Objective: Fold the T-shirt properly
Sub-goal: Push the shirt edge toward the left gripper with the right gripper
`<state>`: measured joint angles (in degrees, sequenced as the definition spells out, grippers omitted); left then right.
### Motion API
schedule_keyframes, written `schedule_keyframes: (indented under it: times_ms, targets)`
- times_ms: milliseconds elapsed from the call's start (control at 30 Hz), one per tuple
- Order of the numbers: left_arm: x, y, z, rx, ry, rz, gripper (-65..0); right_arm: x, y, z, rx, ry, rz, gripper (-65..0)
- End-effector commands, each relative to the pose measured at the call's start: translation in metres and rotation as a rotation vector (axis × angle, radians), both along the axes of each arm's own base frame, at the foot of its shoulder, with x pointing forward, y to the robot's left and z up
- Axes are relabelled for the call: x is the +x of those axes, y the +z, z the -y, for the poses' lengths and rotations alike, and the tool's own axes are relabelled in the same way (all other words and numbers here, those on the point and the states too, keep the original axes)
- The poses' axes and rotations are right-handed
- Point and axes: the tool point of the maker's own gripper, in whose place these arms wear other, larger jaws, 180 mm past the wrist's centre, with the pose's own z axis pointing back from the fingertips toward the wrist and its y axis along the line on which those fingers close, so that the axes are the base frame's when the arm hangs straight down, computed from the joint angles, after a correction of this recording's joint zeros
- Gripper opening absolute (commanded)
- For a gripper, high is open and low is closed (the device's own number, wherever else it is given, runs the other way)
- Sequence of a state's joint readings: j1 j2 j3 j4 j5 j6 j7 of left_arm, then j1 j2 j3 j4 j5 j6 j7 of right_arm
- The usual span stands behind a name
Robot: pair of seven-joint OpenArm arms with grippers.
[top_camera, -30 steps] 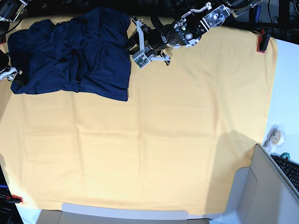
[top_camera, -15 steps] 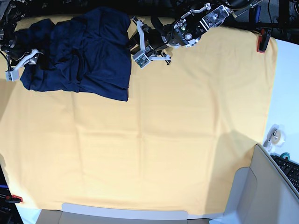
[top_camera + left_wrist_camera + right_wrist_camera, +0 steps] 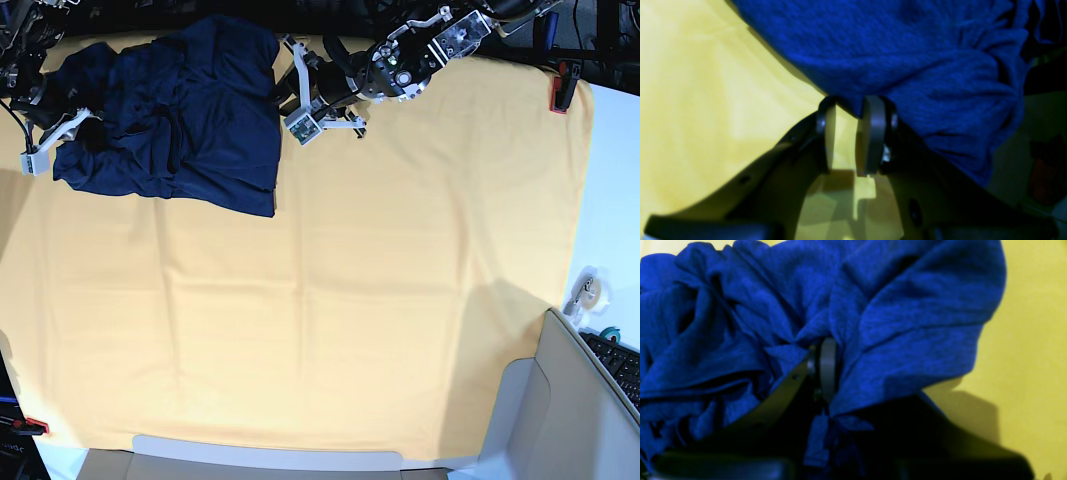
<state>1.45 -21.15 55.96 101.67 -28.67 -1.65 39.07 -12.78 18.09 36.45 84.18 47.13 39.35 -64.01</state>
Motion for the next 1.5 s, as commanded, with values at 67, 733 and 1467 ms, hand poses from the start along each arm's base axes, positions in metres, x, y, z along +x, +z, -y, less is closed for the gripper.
schedule_keyframes:
  times_ms: [67, 733, 1467]
  targets:
    - [0.005, 0.008, 0.002, -0.023, 0.005, 0.023, -50.4, -0.009, -0.006, -0.012, -0.031, 0.056, -0.055, -65.0]
    - [0.004, 0.004, -0.005, -0.005, 0.004, 0.022, -50.4, 0.022, 0.084, -0.208, 0.116, 0.312, 0.179, -65.0]
    - [0.006, -0.003, -0.023, 0.004, 0.082, -0.011, -50.4, 0.038, 0.063, -0.244, -0.137, 0.424, 0.144, -29.0]
